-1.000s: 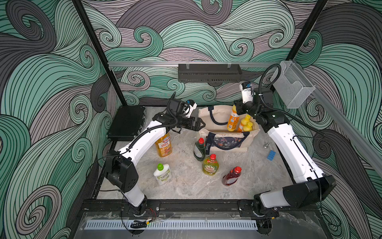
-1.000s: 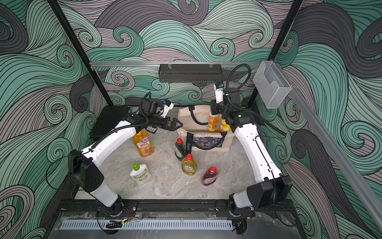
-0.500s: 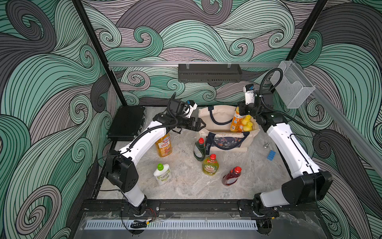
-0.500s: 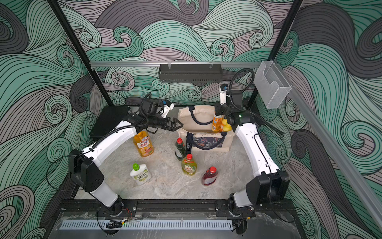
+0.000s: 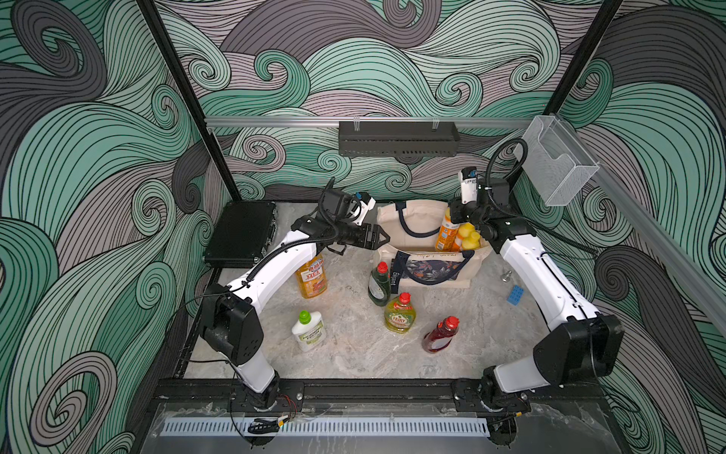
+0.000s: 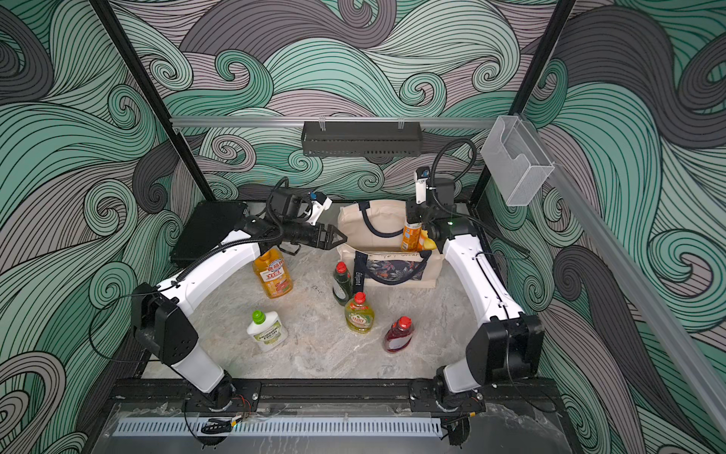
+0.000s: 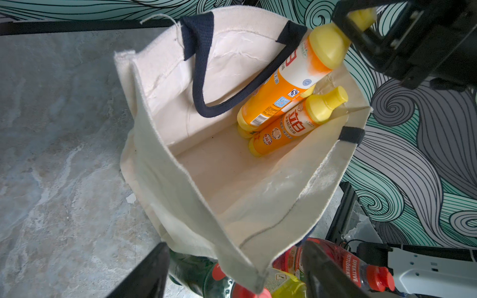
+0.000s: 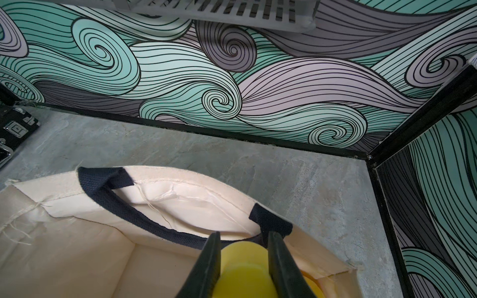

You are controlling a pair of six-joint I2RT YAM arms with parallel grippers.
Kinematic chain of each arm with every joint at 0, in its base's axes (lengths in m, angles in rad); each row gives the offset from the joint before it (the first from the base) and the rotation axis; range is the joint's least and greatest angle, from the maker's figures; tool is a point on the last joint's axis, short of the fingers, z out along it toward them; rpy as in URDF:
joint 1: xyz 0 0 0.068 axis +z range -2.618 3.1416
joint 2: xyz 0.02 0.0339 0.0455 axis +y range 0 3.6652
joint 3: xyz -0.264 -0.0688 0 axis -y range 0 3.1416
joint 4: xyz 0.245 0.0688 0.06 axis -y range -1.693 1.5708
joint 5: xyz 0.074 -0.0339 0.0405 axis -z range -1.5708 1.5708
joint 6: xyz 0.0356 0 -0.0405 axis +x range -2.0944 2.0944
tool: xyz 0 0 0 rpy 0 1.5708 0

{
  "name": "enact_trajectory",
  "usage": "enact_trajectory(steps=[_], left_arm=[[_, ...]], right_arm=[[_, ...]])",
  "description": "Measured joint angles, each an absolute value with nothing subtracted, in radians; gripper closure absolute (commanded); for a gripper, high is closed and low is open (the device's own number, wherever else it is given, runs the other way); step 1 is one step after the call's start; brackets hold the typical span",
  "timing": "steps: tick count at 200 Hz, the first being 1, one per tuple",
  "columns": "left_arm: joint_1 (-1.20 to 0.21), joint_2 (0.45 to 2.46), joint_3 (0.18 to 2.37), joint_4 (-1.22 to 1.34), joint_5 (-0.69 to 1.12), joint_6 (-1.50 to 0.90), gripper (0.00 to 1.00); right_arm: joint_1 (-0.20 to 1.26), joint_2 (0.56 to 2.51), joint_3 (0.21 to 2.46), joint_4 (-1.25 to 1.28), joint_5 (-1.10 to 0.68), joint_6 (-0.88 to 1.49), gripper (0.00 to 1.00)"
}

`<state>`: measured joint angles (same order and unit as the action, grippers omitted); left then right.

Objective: Pack dish soap into the shopping bag
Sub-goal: Place the bottle of dish soap in the shopping bag.

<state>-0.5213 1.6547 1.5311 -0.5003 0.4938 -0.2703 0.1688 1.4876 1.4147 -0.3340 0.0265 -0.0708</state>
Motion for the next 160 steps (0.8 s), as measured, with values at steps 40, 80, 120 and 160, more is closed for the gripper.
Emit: enact_trajectory(steps=[40, 80, 120, 160], left_arm=[[-0.521, 1.661, 1.531, -0.500, 0.511, -0.275, 0.41], [-0.521, 1.666, 1.531, -0.500, 0.526, -0.280, 0.49], [-0.521, 1.666, 1.531, -0.500, 0.536, -0.280, 0.52], [-0.521, 1.666, 1.531, -0.500, 0.540, -0.281, 0.53]], right_arm=[[0.168, 1.488, 1.374, -0.301, 0.028, -0.071, 1.00], [0.168, 1.488, 1.326, -0.238, 0.043, -0.072, 1.00], [0.168, 1.488, 1.281, -0.191, 0.051, -0.072, 1.00], [0.168, 1.488, 1.259, -0.157, 0.053, -0.072, 1.00]])
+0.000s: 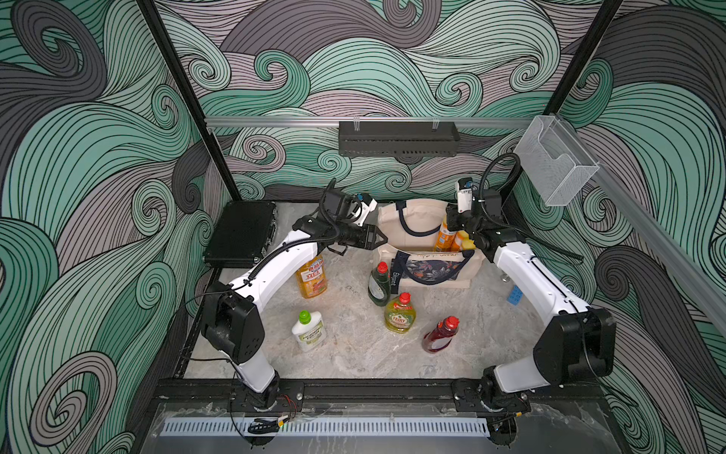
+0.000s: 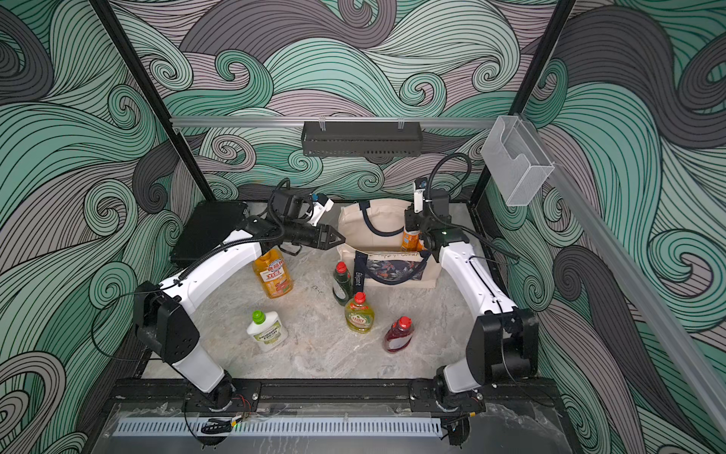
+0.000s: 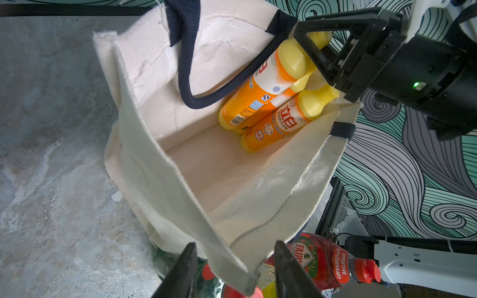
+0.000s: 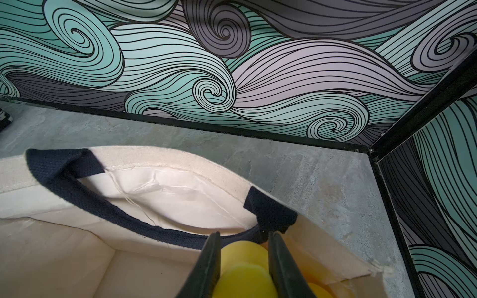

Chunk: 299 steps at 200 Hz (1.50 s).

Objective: Pack dish soap into the shopping bag
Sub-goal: Place the bottle of dish soap in the shopping bag.

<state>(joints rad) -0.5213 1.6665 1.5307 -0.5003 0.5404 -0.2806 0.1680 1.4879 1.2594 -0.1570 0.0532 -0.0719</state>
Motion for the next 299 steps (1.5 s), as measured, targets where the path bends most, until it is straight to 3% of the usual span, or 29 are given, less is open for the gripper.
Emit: enact_trajectory(steps=[199, 214, 246, 299], left_arm=[[-0.521, 1.666, 1.530, -0.500, 0.551, -0.282, 0.51], [-0.521, 1.666, 1.528, -0.500, 0.551, -0.282, 0.50], [-0.521, 1.666, 1.526, -0.501, 0.554, -0.282, 0.50], [-0.521, 1.666, 1.524, -0.500, 0.557, -0.283, 0.48]], right_arm=[[0.168, 1.485, 1.141, -0.070, 0.070, -0.051, 1.00], [0.168, 1.485, 1.141, -0.070, 0.072, -0.048, 0.79], [0.168, 1.483, 1.141, -0.074, 0.076, -0.041, 0.59], [0.168, 1.459, 1.165, -0.078, 0.105, -0.045, 0.56]])
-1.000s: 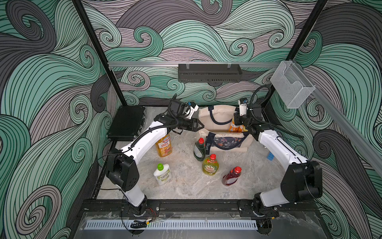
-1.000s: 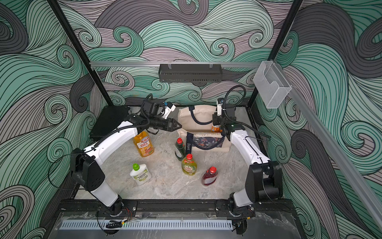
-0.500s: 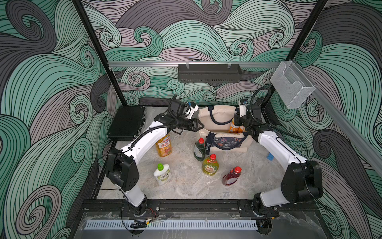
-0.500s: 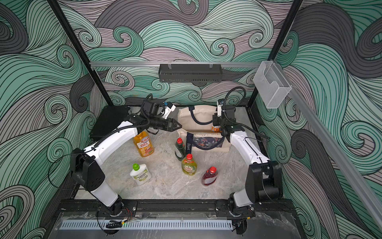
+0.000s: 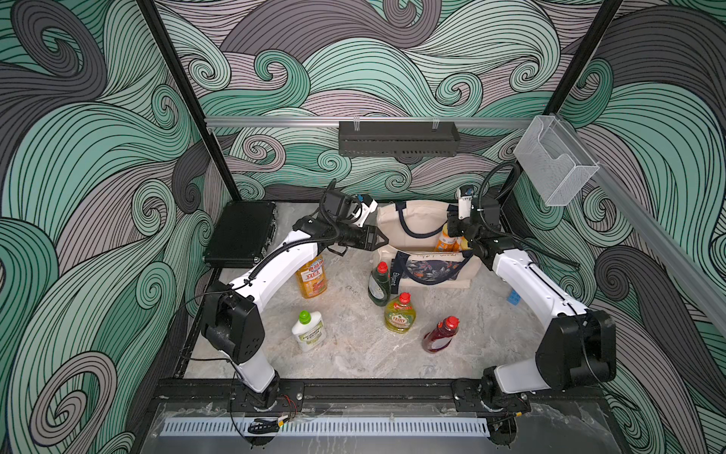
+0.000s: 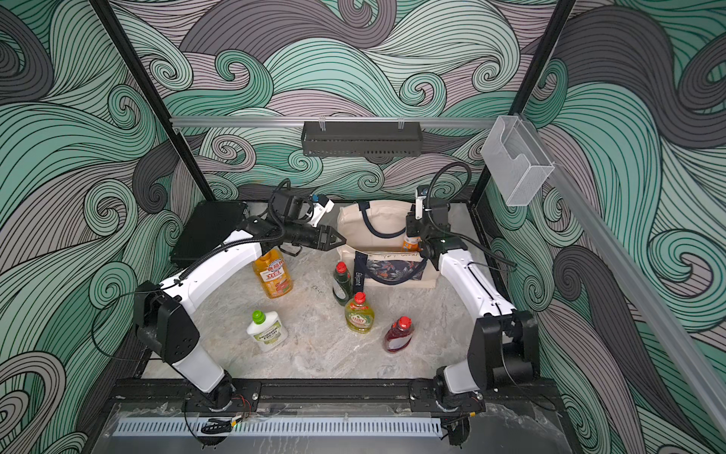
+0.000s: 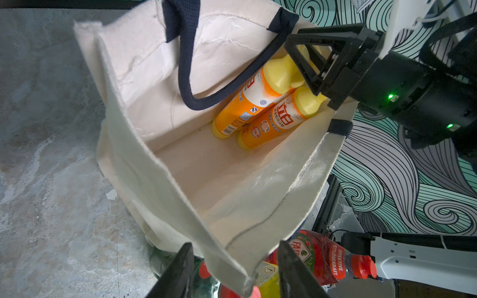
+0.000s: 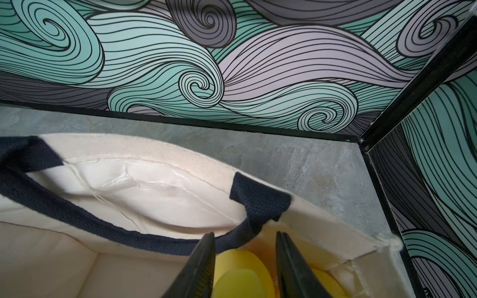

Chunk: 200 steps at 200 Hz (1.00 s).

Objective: Pack dish soap into the shopping bag
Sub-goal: Place the bottle of dish soap in the shopping bag.

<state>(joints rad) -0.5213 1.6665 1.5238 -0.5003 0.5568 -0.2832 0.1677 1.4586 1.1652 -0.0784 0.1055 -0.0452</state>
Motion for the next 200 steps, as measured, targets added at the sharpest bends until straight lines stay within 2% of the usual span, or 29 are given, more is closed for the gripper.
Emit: enact_trajectory(steps=[44, 114, 165, 200], left_arm=[[-0.521, 1.666, 1.523, -0.500, 0.558, -0.286, 0.46], [-0.521, 1.663, 1.518, -0.502, 0.556, -0.284, 0.42], [-0.517, 1.600, 1.504, -0.524, 0.526, -0.268, 0.31], [-0.485, 1.524, 1.505, -0.566, 0.497, -0.231, 0.20]], right_arm=[[0.164, 1.443, 1.196, -0.080, 0.107, -0.046, 0.49], [0.163, 1.421, 1.216, -0.103, 0.107, -0.049, 0.46], [0.163, 1.372, 1.216, -0.136, 0.101, -0.048, 0.42], [0.176, 1.335, 1.232, -0.182, 0.083, -0.049, 0.39]])
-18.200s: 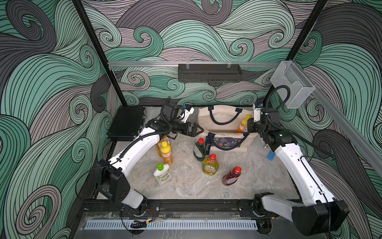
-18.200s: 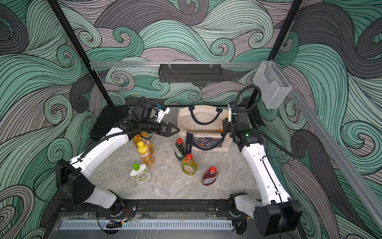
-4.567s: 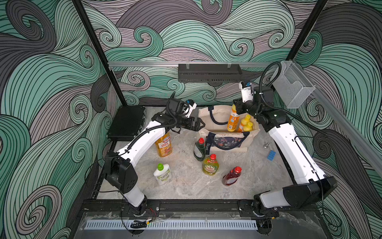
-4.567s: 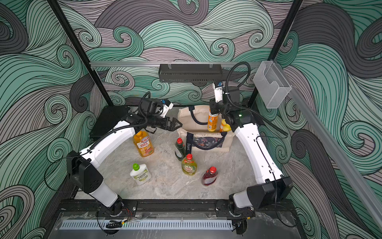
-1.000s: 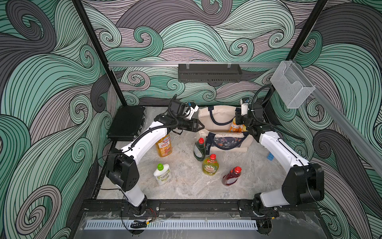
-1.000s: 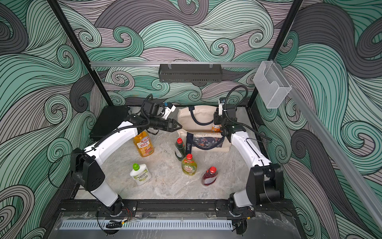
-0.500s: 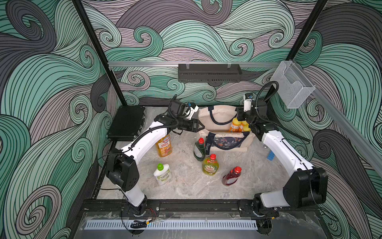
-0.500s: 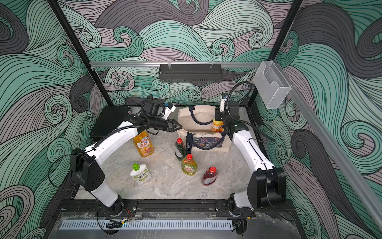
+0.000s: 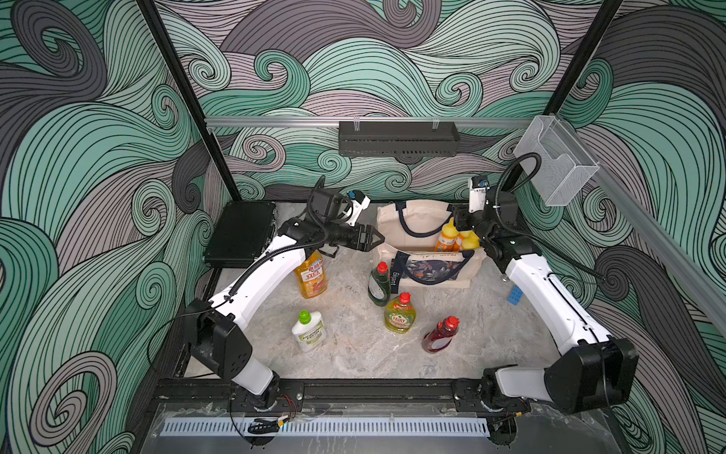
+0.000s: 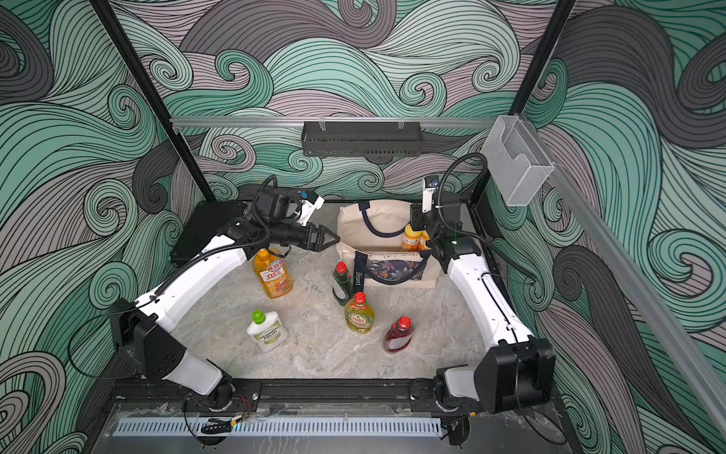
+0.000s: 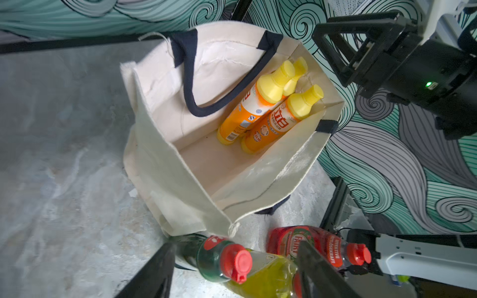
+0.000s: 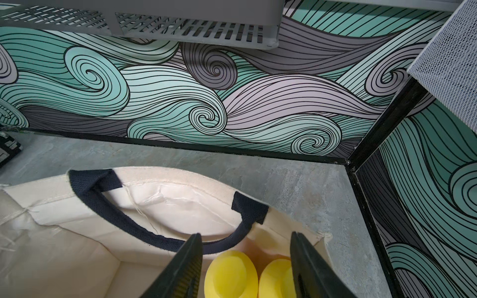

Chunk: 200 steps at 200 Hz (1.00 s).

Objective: Pack dish soap into the shopping bag
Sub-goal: Place the bottle of dish soap in the shopping bag, then pick up the bottle of dish soap at the center of the board.

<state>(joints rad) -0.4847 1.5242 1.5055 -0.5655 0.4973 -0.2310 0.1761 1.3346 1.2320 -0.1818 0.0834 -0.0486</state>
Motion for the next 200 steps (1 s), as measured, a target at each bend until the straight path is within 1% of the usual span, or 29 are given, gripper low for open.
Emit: enact_trajectory(steps=[20, 55, 89, 129, 160, 181, 200], left_arm=[[-0.438, 1.479, 1.512, -0.585, 0.474, -0.215, 0.16], [-0.359, 1.444, 1.551, -0.614, 0.443, -0.194, 0.14], [-0.329, 1.438, 1.577, -0.649, 0.414, -0.182, 0.09], [-0.300, 1.369, 1.575, -0.690, 0.316, -0.160, 0.02], [-0.237, 1.303, 1.567, -0.685, 0.237, -0.153, 0.01], [-0.171, 1.290, 1.549, -0.673, 0.241, -0.158, 0.01], [-0.103, 1.308, 1.543, -0.665, 0.282, -0.182, 0.01]], right_arm=[[0.210, 1.308, 1.249, -0.212, 0.072, -0.052, 0.36], [0.319, 1.243, 1.267, -0.264, 0.055, -0.076, 0.33], [0.417, 1.192, 1.290, -0.322, 0.045, -0.105, 0.32], [0.505, 1.139, 1.312, -0.387, 0.017, -0.108, 0.30], [0.583, 1.128, 1.330, -0.418, -0.017, -0.096, 0.27], [0.642, 1.129, 1.333, -0.427, -0.033, -0.096, 0.27], [0.696, 1.145, 1.337, -0.427, -0.038, -0.097, 0.25]])
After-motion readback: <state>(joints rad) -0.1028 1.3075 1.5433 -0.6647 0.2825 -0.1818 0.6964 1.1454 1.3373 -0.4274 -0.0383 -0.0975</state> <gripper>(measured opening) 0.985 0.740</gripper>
